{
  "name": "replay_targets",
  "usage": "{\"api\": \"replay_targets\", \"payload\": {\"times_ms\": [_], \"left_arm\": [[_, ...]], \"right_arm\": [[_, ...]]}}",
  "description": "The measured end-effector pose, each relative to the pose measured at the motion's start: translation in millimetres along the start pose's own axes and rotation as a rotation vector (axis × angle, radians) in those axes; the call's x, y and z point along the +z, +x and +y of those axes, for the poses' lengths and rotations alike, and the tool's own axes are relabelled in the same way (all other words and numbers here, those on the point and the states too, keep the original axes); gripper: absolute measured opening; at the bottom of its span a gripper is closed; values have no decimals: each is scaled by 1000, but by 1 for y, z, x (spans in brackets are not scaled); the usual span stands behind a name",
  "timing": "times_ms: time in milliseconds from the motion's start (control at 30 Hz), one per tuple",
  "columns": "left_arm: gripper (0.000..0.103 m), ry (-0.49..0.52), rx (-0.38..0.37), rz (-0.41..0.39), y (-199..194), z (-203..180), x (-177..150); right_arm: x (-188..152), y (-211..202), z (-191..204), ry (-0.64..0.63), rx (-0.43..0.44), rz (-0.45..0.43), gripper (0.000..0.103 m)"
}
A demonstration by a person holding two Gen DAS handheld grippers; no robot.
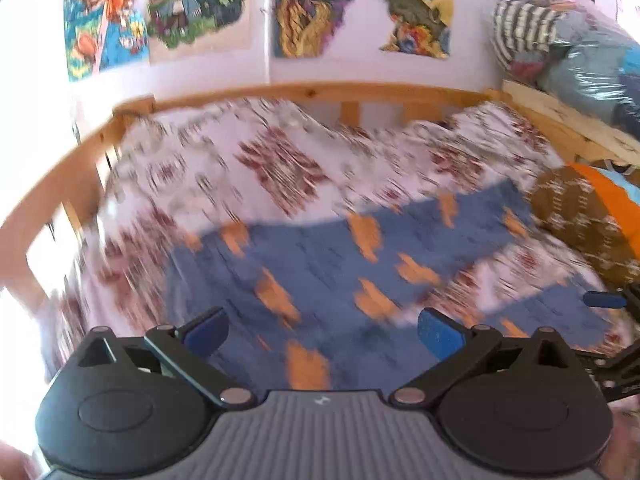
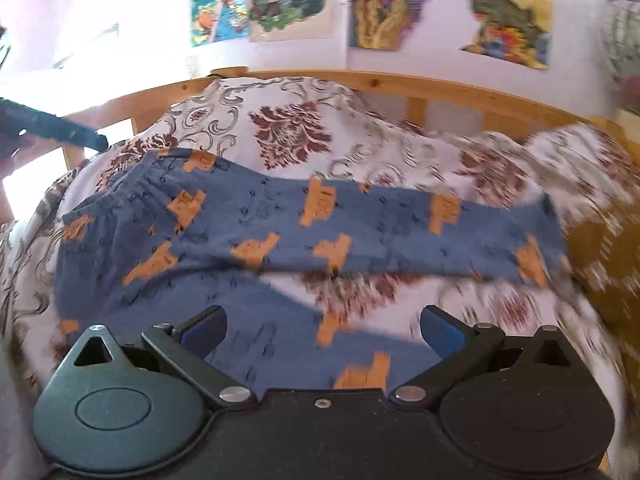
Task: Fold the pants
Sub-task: 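Grasp the pant leg hems with the left and right grippers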
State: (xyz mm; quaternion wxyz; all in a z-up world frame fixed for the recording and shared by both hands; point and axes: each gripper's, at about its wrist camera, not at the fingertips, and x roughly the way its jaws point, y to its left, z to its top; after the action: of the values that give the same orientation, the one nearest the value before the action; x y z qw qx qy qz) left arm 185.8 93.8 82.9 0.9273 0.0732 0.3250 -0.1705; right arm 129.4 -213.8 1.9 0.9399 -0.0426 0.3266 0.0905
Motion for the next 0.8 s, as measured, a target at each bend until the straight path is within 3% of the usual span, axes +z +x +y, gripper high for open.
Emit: {"api": "replay_targets", "payload": {"times_ms": [100,200,267,400,533,633,800], "left_arm": [[103,73,-26,-11,35,27,32],[103,152,-171,85,79,50,60],[103,205,-224,148,108,61,74],[103,371,-183,189,153,69,90],[102,485,-185,281,191,73,95],[94,525,-185,327,212,70,95],[82,586,-186,410,234,71,93]], "right_arm": [[25,39,-9,-51,53,5,102],[51,82,-16,-150,81,2,102],[68,112,-19,-227,96,5,102],[101,163,-26,-358,184,33,102],[133,212,-27,-487,240,100,102],[150,242,-24,-573,299,163,102],[161,280,-21,-676,351,256,86]]}}
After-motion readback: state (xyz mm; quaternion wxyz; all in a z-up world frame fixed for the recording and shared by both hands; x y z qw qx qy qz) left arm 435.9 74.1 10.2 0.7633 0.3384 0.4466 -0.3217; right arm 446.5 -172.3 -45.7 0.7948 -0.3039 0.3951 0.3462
